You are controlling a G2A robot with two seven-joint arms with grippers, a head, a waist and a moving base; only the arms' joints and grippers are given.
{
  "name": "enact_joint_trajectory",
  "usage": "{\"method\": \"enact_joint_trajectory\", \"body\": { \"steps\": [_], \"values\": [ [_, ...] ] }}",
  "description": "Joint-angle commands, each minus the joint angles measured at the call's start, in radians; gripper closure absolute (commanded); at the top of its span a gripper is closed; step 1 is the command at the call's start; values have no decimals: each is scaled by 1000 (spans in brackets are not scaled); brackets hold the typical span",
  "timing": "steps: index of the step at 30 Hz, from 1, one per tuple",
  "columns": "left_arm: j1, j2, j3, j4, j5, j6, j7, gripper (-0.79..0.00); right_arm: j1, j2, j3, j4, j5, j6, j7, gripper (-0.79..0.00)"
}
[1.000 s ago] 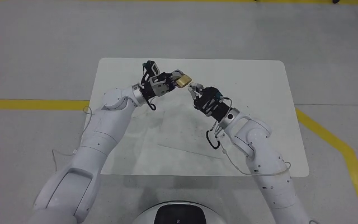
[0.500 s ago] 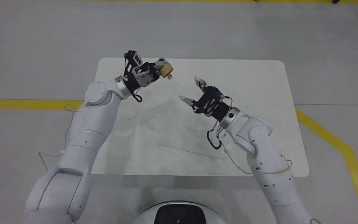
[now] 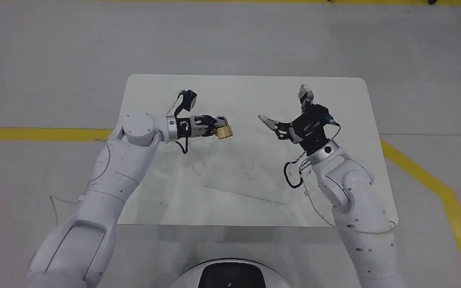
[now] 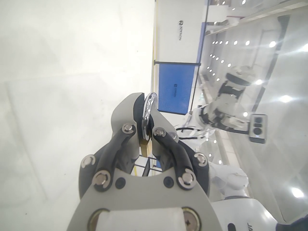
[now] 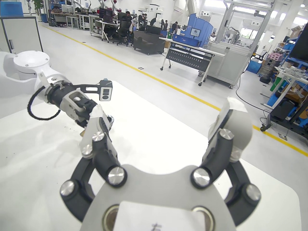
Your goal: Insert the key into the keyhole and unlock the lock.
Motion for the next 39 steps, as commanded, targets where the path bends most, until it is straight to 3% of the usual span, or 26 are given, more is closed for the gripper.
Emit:
{"method": "enact_joint_trajectory", "body": {
  "steps": [1, 5, 14, 15, 16, 19, 20, 21, 26, 31, 34, 39],
  "values": [
    [-18, -10, 61, 18, 80, 0, -3, 0, 1, 0, -1, 0, -1, -1, 0, -785],
    [-46, -38, 164, 47, 163, -9, -3, 0, 1, 0, -1, 0, -1, -1, 0, -785],
    [-106, -95, 288, 141, 229, -30, 52, 0, 1, 0, -1, 0, -1, -1, 0, -785],
    [-110, -99, 294, 152, 228, -31, 56, -114, 1, 0, -1, 0, -1, -1, 0, -785],
    [-112, -103, 298, 163, 224, -31, 60, -163, 1, 0, -1, 0, -1, -1, 0, -785],
    [-117, -111, 303, 191, 214, -39, 62, -702, 1, 0, -1, 0, -1, -1, 0, -785],
    [-118, -112, 303, 196, 214, -50, 60, -785, 1, 0, -1, 0, -1, -1, 0, -785],
    [-117, -111, 298, 201, 206, -62, 62, -785, 1, 0, -1, 0, -1, -1, 0, -785],
    [-101, -91, 218, 201, 103, -120, 84, -785, 1, 0, -1, 0, -1, -1, 0, -785],
    [-47, -32, 60, 129, 6, -201, 119, -785, 1, 0, -1, 0, -1, -1, 0, -785],
    [34, 17, -72, 10, -38, -271, 148, -785, 1, 0, -1, 0, -1, -1, 0, -785],
    [226, 86, -278, -267, 53, -327, 283, -785, 0, -1, 2, 10, 14, 14, 8, -785]
  ]
}}
